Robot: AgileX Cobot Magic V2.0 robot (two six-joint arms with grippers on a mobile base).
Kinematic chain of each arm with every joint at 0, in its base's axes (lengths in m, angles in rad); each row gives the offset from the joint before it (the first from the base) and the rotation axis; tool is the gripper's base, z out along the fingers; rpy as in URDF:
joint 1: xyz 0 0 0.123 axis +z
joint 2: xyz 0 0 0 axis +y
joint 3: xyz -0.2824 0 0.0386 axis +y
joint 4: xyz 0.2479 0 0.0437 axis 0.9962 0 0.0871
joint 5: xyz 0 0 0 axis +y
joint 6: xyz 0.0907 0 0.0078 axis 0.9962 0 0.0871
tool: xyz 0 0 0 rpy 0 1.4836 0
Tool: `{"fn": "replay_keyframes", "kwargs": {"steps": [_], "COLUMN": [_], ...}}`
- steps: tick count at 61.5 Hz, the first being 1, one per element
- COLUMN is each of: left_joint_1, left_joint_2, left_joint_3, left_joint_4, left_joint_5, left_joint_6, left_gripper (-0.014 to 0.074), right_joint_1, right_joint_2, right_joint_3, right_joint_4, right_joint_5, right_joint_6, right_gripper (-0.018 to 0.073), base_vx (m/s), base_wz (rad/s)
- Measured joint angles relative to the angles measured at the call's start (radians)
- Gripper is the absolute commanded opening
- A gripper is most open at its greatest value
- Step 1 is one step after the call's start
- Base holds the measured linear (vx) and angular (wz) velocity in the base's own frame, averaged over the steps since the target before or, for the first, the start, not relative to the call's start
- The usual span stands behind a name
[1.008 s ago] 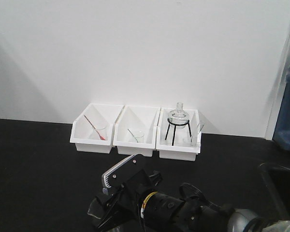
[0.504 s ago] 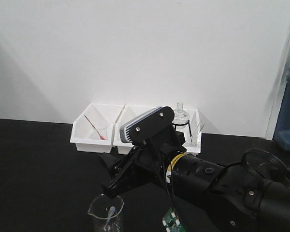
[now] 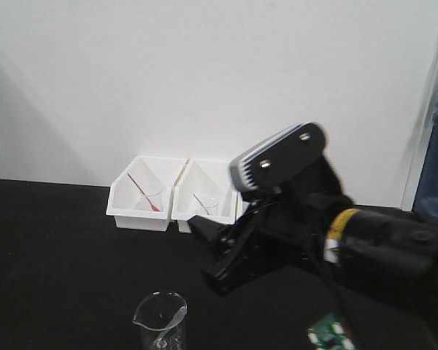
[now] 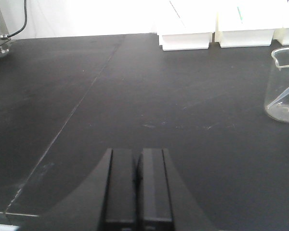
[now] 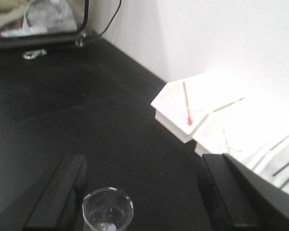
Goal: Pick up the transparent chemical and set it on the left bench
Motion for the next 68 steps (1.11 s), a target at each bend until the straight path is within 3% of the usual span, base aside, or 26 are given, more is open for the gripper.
{"fn": "replay_keyframes", "kwargs": {"steps": [15, 31, 43, 49, 62, 68], "left_joint_1": [0.000, 0.000, 0.000, 0.000, 0.000, 0.000], "left_joint_2": [0.000, 0.000, 0.000, 0.000, 0.000, 0.000], "left_joint_3": [0.000, 0.000, 0.000, 0.000, 0.000, 0.000], "left_joint_4": [0.000, 0.000, 0.000, 0.000, 0.000, 0.000], "left_joint_5": [0.000, 0.000, 0.000, 0.000, 0.000, 0.000], "left_joint_6": [0.000, 0.000, 0.000, 0.000, 0.000, 0.000], "left_gripper": [-0.0003, -0.0003, -0.0003, -0.0003, -0.0003, -0.0003], "right_joint_1": [0.000, 0.000, -0.011, -0.088, -0.430, -0.548], "right_joint_2": [-0.230, -0.318, -0.331, -0.418, -0.798, -0.948], "right_joint_3": [0.177, 0.247, 0.253, 0.285, 0.503, 0.634], "right_joint_4": [0.000, 0.000, -0.056, -0.061, -0.061, -0.031], "right_joint_5": [0.100, 0.113, 0.123, 0.124, 0.115, 0.116], "right_joint_6": [0.000, 0.000, 0.000, 0.007, 0.030, 0.030], "right_gripper": [0.0531, 0.0526, 0.0407, 0.0292, 0.0062, -0.0013], "base_vx": [0.00, 0.00, 0.00, 0.00, 0.00, 0.00], "base_wz": [0.00, 0.00, 0.00, 0.00, 0.00, 0.00]}}
